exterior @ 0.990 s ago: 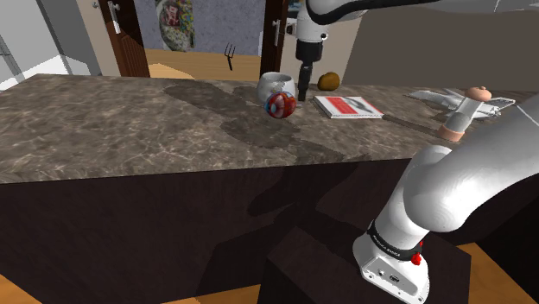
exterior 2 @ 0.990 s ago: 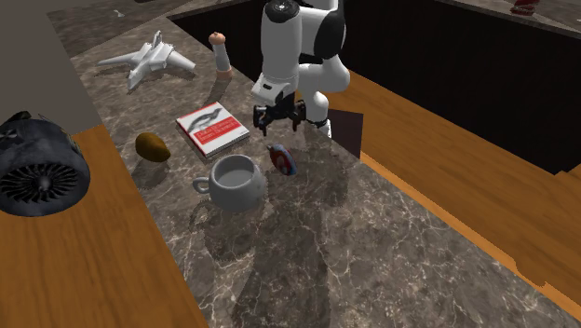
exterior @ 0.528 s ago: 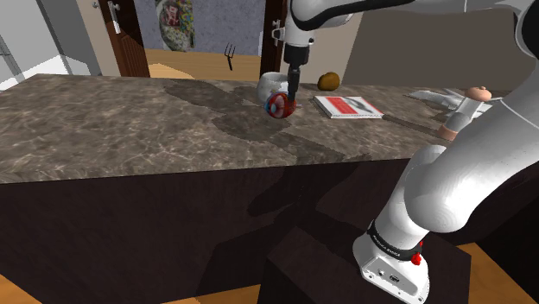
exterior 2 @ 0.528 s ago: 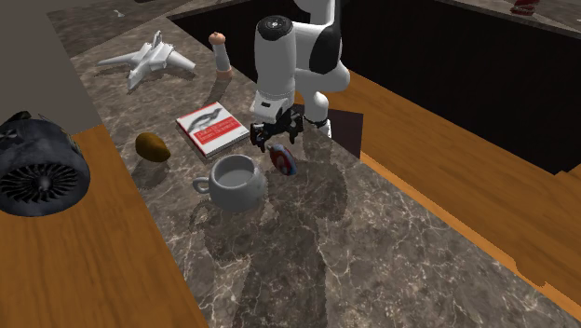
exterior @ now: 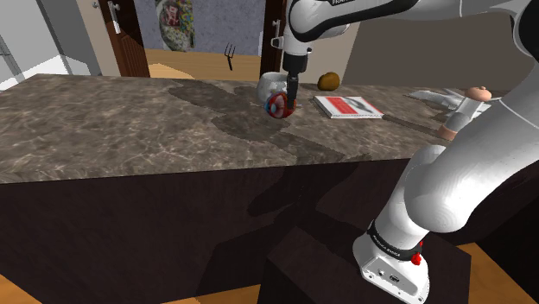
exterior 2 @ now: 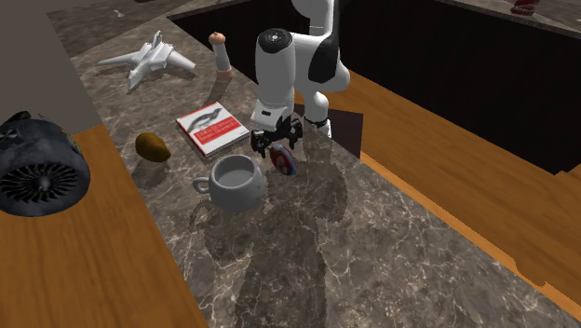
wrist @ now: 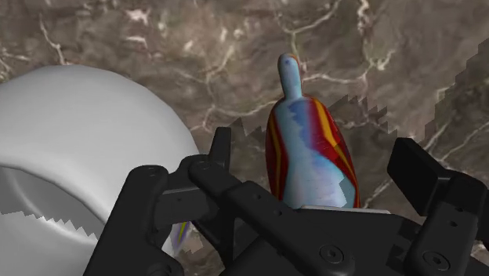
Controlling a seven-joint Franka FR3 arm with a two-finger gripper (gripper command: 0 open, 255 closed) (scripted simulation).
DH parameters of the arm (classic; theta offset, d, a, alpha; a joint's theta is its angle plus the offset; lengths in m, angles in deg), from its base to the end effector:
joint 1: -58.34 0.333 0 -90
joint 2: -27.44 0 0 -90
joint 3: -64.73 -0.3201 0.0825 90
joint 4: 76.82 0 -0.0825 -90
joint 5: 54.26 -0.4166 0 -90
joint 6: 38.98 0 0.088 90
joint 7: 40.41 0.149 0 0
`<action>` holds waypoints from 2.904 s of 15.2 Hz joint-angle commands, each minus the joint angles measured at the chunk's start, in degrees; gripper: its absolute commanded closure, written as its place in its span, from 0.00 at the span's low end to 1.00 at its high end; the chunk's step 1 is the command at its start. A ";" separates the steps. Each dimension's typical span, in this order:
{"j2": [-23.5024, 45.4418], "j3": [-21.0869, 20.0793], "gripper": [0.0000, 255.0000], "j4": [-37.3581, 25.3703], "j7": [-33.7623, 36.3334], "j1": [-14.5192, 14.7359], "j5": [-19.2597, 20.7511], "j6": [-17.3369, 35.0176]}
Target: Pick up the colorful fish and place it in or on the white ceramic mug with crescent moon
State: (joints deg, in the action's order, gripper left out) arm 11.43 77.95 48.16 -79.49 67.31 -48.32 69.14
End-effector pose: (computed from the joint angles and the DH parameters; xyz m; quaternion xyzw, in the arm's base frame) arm 0.4963 -0.0520 0.4518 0.9474 0.3195 -0.0161 0.0125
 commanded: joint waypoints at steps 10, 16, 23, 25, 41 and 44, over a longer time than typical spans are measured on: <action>-0.02 0.01 1.00 0.05 -0.01 -0.01 0.01 0.03; -0.30 -0.12 1.00 -2.00 -0.05 0.05 -0.04 -2.29; -0.57 -0.38 1.00 -7.13 -0.24 0.17 -0.19 -7.69; -0.53 -0.44 1.00 -8.71 -0.31 0.20 -0.25 -9.22; 1.64 -0.70 1.00 -23.27 -1.12 0.48 -0.84 -21.63; 2.44 -0.68 1.00 -26.46 -1.33 0.52 -0.99 -24.02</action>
State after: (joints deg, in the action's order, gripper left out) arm 13.65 77.29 22.75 -80.78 67.80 -49.26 45.94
